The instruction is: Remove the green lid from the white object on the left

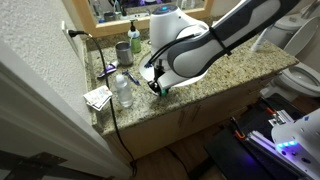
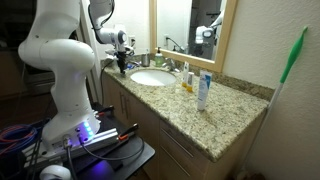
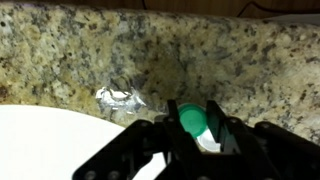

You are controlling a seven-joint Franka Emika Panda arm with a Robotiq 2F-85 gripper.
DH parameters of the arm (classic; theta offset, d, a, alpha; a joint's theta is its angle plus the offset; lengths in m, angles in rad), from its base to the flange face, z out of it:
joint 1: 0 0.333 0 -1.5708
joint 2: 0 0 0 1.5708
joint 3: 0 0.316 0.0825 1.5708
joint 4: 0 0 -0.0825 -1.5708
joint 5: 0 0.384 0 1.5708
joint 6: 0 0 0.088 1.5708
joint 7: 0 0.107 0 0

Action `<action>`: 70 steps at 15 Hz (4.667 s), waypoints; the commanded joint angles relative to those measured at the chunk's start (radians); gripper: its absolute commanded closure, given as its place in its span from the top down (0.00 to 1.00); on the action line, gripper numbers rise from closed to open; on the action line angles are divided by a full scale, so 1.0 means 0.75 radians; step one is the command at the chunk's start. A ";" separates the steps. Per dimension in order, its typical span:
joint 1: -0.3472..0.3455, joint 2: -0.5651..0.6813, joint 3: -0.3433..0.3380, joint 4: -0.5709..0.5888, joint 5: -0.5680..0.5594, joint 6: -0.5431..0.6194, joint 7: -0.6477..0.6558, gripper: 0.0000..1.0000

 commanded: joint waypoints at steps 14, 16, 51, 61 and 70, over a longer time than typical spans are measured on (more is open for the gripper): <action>-0.026 0.007 0.030 0.005 0.098 -0.031 -0.006 0.08; -0.028 0.009 0.027 0.008 0.108 -0.026 -0.002 0.08; -0.003 -0.018 0.015 0.004 0.068 -0.039 0.045 0.34; 0.008 -0.059 0.018 -0.012 0.057 -0.052 0.060 0.08; -0.009 0.001 0.106 0.040 0.174 0.084 -0.084 0.08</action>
